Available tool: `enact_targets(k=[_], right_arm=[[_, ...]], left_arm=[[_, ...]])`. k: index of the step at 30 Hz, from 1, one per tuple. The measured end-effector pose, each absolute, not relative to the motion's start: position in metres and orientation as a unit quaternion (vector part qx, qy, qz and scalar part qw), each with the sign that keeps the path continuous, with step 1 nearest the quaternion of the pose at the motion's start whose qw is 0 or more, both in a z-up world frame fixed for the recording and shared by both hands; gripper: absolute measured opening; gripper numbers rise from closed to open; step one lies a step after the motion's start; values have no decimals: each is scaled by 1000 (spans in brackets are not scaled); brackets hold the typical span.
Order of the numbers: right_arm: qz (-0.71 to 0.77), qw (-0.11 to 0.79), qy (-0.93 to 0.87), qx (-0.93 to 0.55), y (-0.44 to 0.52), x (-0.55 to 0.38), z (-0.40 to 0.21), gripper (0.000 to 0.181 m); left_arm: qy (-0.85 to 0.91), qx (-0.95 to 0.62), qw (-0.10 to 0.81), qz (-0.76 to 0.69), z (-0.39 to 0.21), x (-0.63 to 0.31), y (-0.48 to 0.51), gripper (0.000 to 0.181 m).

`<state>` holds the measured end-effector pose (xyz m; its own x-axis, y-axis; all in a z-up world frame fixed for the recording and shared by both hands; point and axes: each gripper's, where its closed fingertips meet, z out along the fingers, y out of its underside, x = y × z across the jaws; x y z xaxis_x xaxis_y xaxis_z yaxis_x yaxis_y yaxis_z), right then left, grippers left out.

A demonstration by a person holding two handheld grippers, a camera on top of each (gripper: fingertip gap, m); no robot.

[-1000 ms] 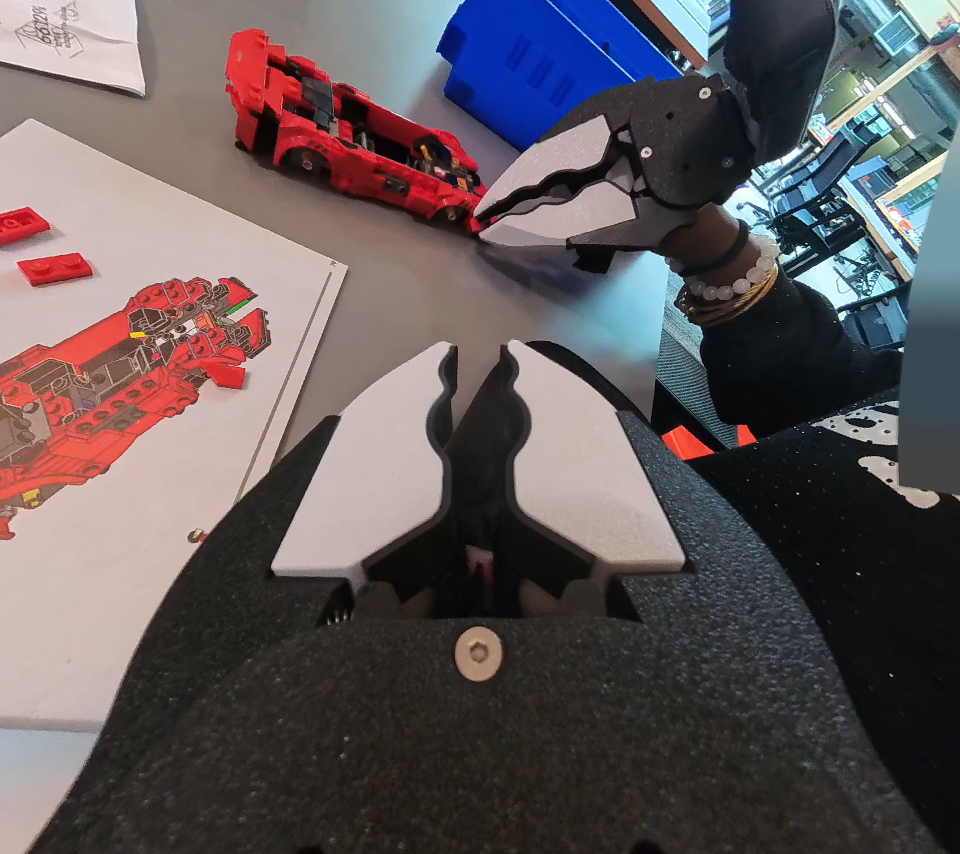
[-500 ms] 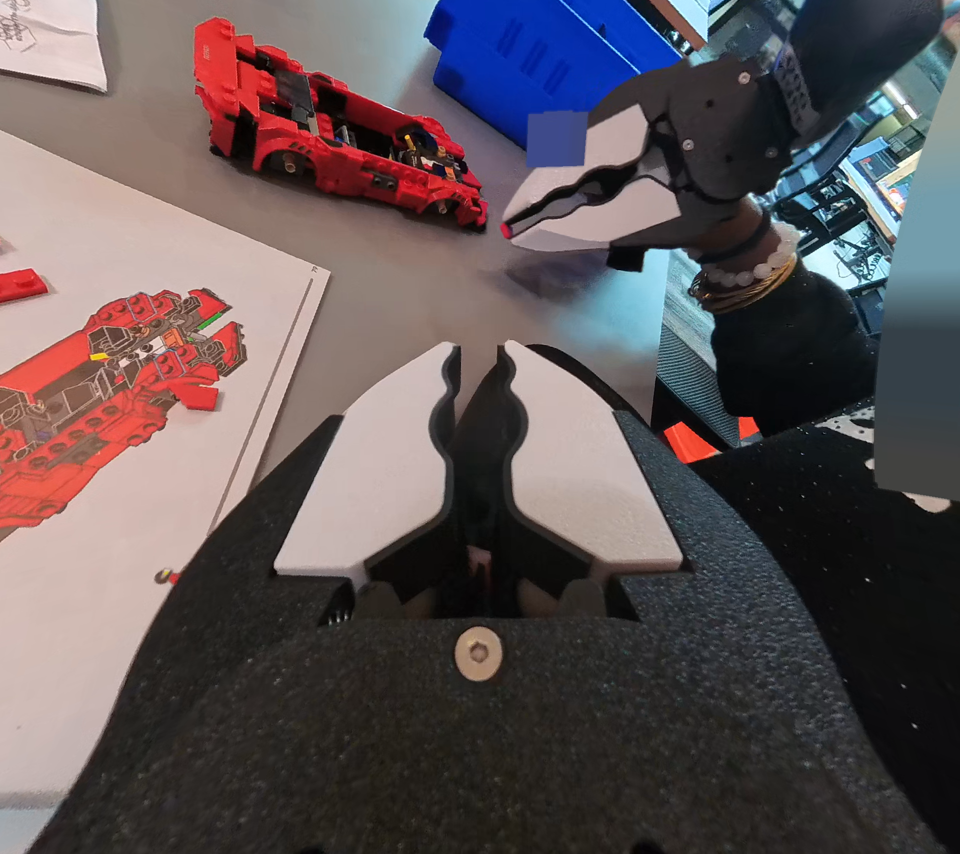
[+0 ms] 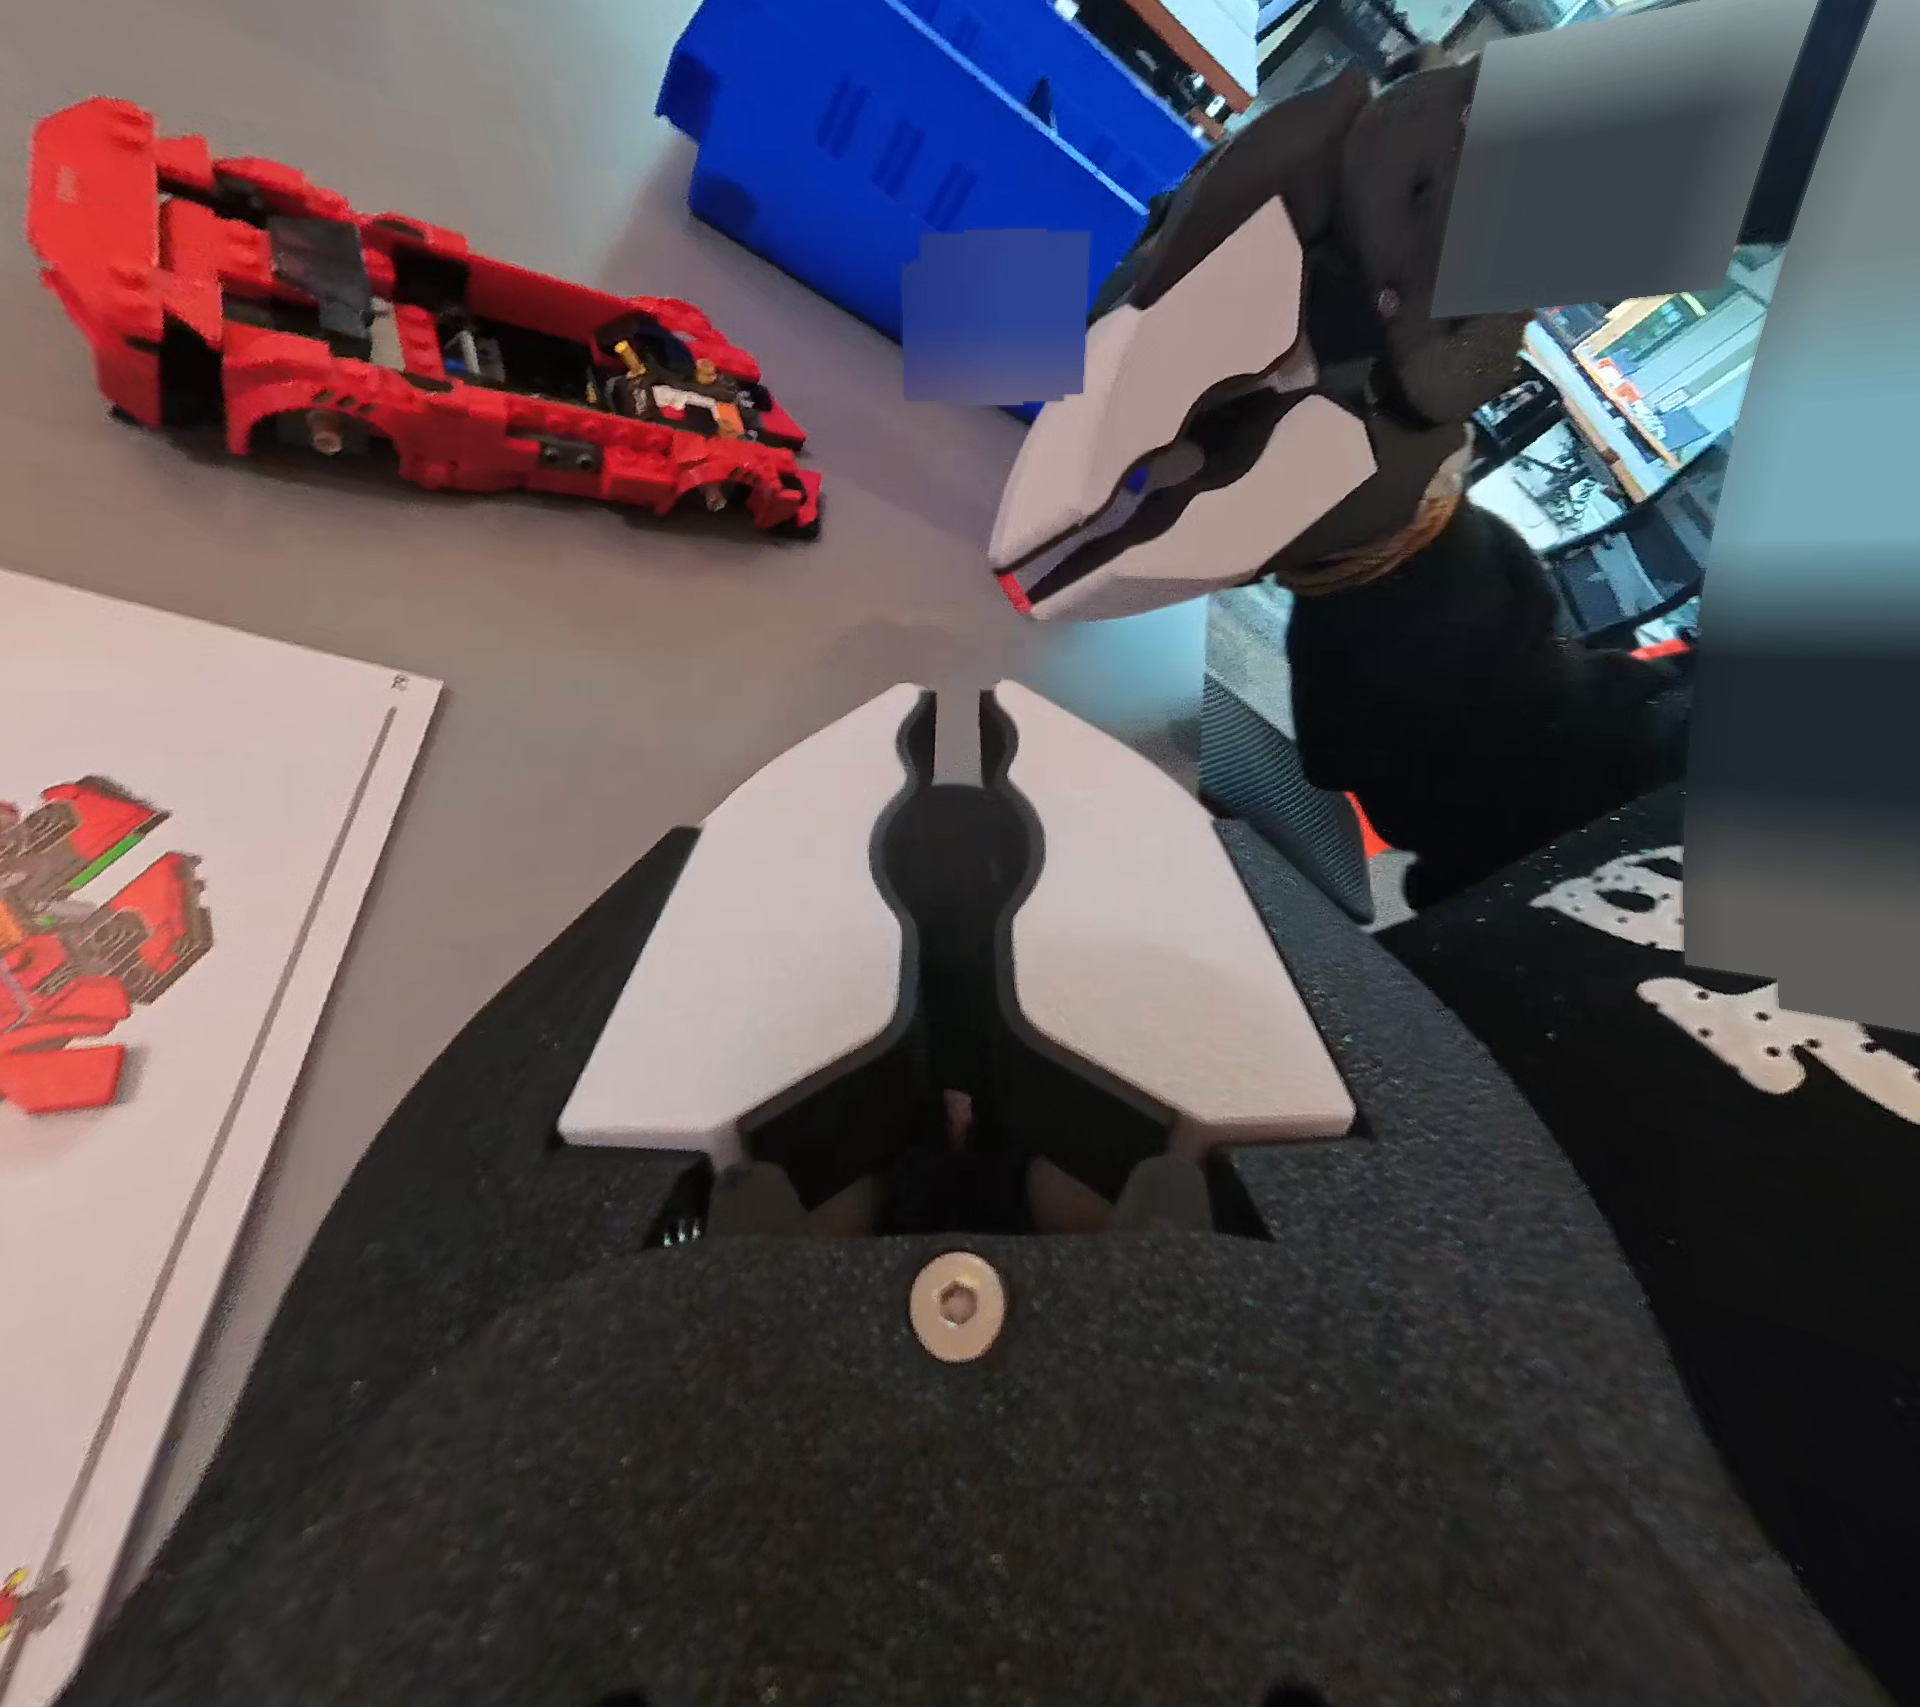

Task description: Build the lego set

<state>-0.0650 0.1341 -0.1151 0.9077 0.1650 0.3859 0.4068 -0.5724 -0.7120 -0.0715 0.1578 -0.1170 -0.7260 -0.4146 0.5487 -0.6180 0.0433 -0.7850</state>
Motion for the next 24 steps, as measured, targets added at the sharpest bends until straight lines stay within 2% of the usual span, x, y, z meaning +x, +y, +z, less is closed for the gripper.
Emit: enact_targets(k=[5,12,18,24], right_arm=[[-143,430,-263,-852,155,-71,-98,8],[-138,393,-341,-843,167,-80,-99,8],[-144,360,-368,-845,169,-83,-103,8],[-157,383,-346,-842,177,-77,-100,9]], left_arm=[[-702,346,110,613,-103,-79,153,14],[-676,356,136,631,-100,-82,156,12],[-661,361,155,639,-101,-83,157,6],[-649,367,137,652,-99,-78,165,3]])
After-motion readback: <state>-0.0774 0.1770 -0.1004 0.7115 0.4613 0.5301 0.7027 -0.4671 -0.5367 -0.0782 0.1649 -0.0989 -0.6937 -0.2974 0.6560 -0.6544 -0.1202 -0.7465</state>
